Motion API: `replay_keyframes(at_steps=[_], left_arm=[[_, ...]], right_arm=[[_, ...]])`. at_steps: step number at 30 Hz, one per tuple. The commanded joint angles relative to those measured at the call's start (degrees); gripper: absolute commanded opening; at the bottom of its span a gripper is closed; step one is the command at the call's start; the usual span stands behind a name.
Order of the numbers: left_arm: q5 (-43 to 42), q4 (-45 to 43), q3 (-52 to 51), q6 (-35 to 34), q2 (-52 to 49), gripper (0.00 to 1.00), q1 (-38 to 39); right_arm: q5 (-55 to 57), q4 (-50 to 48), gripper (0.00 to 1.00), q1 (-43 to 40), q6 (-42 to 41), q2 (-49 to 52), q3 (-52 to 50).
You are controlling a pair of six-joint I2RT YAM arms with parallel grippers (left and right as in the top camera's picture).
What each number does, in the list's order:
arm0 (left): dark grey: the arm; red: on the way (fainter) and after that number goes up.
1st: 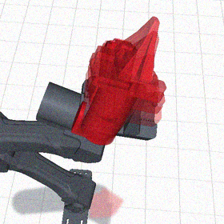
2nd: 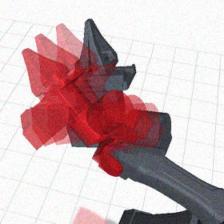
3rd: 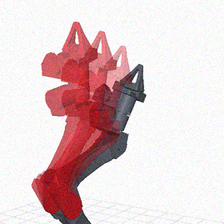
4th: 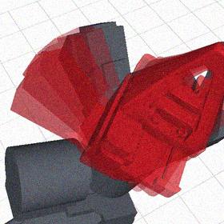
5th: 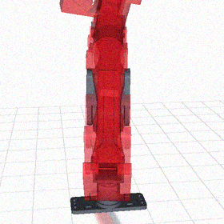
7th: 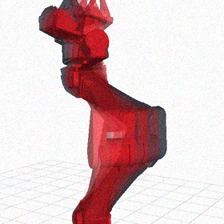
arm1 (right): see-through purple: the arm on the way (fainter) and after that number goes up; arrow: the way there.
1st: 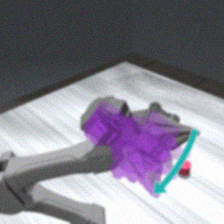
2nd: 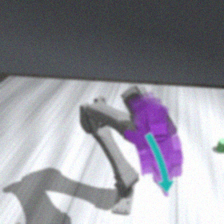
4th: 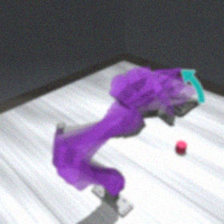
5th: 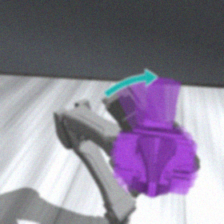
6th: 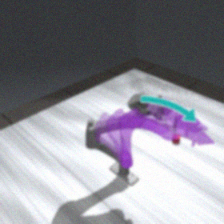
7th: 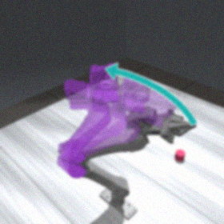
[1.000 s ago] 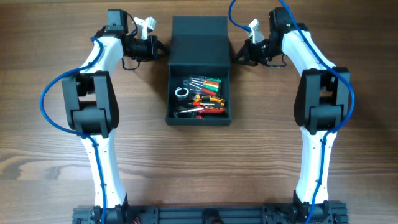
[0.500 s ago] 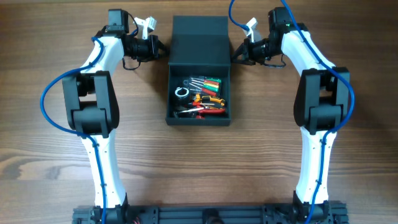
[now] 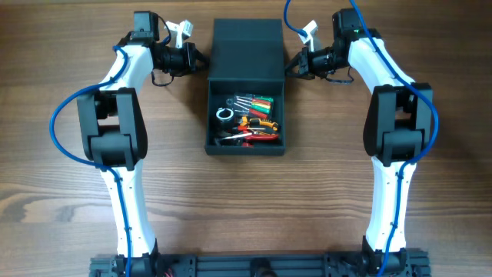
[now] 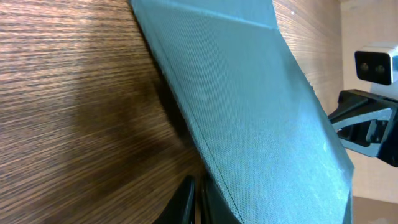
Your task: Pack container
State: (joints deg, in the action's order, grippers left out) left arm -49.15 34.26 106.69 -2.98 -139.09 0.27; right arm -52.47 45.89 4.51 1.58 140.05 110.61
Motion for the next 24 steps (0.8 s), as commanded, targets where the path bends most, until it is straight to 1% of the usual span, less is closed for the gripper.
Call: replay_keyframes(at_steps=[1, 9, 15, 24], left_arm=[[-4.0, -0.3, -0.1, -0.5, -1.4, 0.06, 0.6], [-4.9, -0.3, -0.1, -0.5, -0.7, 0.05, 0.6], [-4.9, -0.3, 0.0, -0.5, 1.3, 0.04, 0.6], [-4.9, -0.3, 0.0, -0.5, 4.2, 0.04, 0.6]], right_arm=[[-4.7, -0.7, 0.04, 0.6, 2.0, 0.3, 0.0], [-4.6, 2.2, 0.04, 0.6, 3.8, 0.3, 3.0], [-4.2, 6.2, 0.04, 0.6, 5.9, 0.3, 5.7], [1.7, 14.9, 0.04, 0.6, 9.0, 0.1, 13.4]])
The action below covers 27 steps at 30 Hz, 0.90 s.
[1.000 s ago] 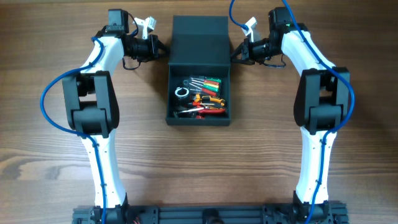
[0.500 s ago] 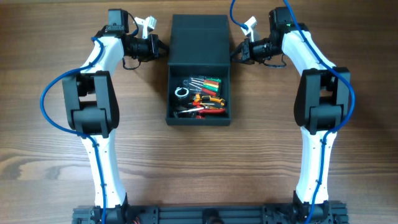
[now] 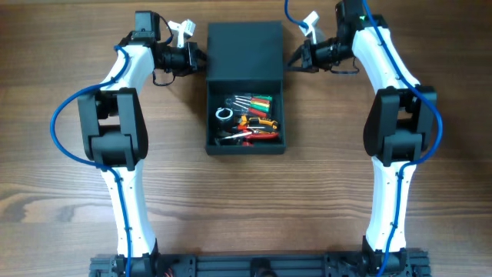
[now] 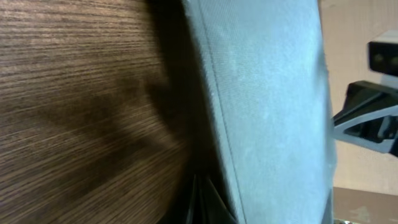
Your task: Pack container
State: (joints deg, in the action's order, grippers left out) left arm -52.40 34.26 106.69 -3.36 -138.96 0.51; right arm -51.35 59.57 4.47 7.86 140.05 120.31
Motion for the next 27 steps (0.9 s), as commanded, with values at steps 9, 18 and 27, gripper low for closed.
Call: replay_keyframes(at_steps=[9, 18, 27], left_arm=[[-1.5, -0.3, 0.0, 1.4, 7.6, 0.04, 0.3], [-1.3, -0.3, 0.0, 1.4, 7.6, 0.04, 0.4], [-1.4, -0.2, 0.0, 1.6, 7.6, 0.04, 0.4]], right_arm=[[7.0, 3.7, 0.04, 0.6, 0.9, -0.8, 4.9], [11.1, 4.1, 0.04, 0.6, 1.0, -0.8, 4.9], [6.9, 4.1, 0.04, 0.6, 3.0, -0.8, 4.9]])
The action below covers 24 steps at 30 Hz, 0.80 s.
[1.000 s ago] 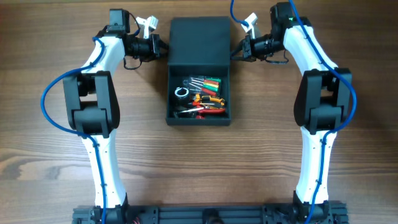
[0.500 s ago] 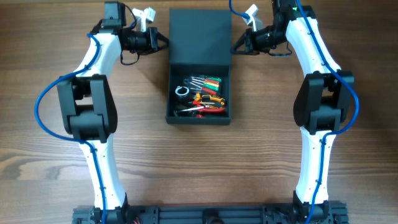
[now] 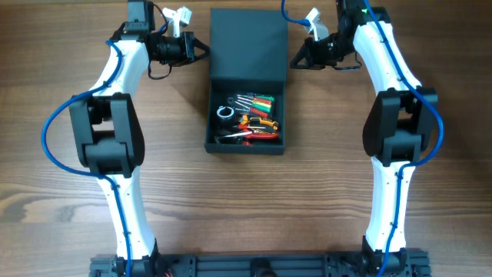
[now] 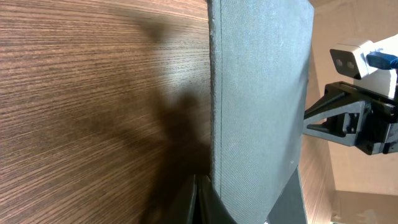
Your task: Pack container
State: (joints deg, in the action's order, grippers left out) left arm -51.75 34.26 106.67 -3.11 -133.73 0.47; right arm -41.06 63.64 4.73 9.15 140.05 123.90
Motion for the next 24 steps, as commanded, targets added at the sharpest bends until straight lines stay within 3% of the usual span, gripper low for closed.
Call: replay_keyframes(at_steps=[1, 16, 24], left_arm=[[-2.0, -0.2, 0.0, 1.3, 2.4, 0.04, 0.4], [-2.0, 0.2, 0.0, 1.3, 4.7, 0.04, 0.4], [-1.1, 0.7, 0.0, 1.4, 6.3, 0.04, 0.5]], right_arm=[[-4.1, 0.0, 0.04, 0.4, 1.7, -0.8, 1.3], [-7.1, 0.4, 0.04, 0.4, 3.1, -0.8, 1.3], [-3.1, -2.0, 0.04, 0.4, 1.8, -0.8, 1.3]])
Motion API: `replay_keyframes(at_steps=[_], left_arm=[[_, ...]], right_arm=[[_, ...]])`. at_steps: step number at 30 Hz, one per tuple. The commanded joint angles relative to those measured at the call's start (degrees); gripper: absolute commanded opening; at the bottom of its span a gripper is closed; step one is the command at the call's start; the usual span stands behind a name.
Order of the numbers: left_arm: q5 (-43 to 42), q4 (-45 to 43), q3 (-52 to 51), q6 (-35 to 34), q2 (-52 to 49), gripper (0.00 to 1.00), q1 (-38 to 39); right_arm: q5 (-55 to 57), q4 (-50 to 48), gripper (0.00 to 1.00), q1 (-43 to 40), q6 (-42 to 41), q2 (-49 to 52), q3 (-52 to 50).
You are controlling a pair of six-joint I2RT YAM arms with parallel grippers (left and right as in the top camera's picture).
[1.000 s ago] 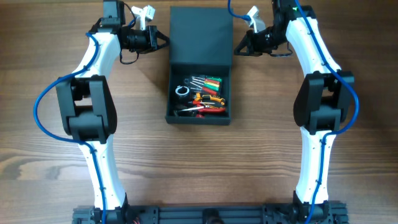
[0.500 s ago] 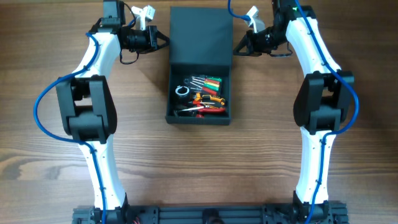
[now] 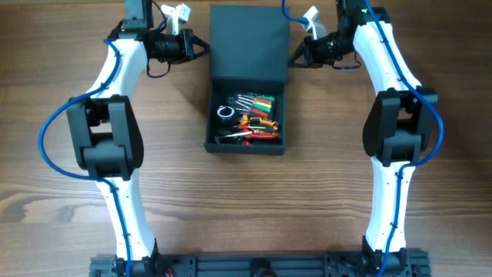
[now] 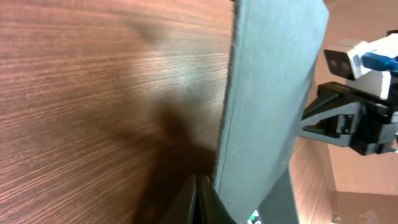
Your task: Pack container
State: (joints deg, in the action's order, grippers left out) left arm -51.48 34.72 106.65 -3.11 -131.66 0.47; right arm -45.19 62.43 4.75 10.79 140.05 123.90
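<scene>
A dark box [image 3: 211, 115] stands open mid-table, holding screwdrivers and pliers [image 3: 252, 117] and a silver ring [image 3: 224, 114]. Its hinged lid [image 3: 250, 42] is tipped up at the back. My left gripper [image 3: 203, 48] is shut, its tips against the lid's left edge. My right gripper [image 3: 293, 58] looks shut and touches the lid's right edge. In the left wrist view the lid [image 4: 267, 93] stands nearly edge-on beside my closed left gripper [image 4: 196, 200], with the right gripper [image 4: 311, 121] behind it.
The wooden table [image 3: 92, 192] spreads around the box. Both arms reach along the box's sides toward the back. Blue cables loop beside each arm. A dark rail [image 3: 254, 265] runs along the front edge.
Both grippers sit slightly further back against the lid's edges. In the left wrist view the lid has tilted a little more, and more of the right gripper shows behind it.
At first the lid lay low behind the box, with both shut grippers at its side edges near the hinge. At each later moment the grippers were further back and the lid was steeper. Now it stands nearly upright between them.
</scene>
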Motion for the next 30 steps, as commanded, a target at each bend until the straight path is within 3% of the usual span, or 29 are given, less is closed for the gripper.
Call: replay_keyframes(at_steps=[1, 8, 14, 21, 30], left_arm=[[-1.4, 0.2, 0.0, 1.4, 4.3, 0.04, 0.5], [-1.0, 0.6, 0.0, 1.4, 4.4, 0.04, 1.4], [1.5, 0.7, 0.0, 1.3, 4.5, 0.04, 2.3], [15.6, 5.1, 0.0, 1.4, 4.5, 0.04, 1.5], [18.2, 6.1, 0.0, -0.8, 1.2, 0.04, -0.5]], right_arm=[[1.0, -1.0, 0.04, 0.3, 0.1, -0.8, 1.3], [-4.5, 0.3, 0.04, 1.4, 2.9, -0.9, 1.3], [-2.8, 1.6, 0.04, 2.2, 4.0, -1.4, 1.4], [14.4, 0.1, 0.06, 0.7, -6.1, -1.4, 1.5], [17.4, -3.5, 0.04, -1.0, -11.0, -0.8, 1.2]])
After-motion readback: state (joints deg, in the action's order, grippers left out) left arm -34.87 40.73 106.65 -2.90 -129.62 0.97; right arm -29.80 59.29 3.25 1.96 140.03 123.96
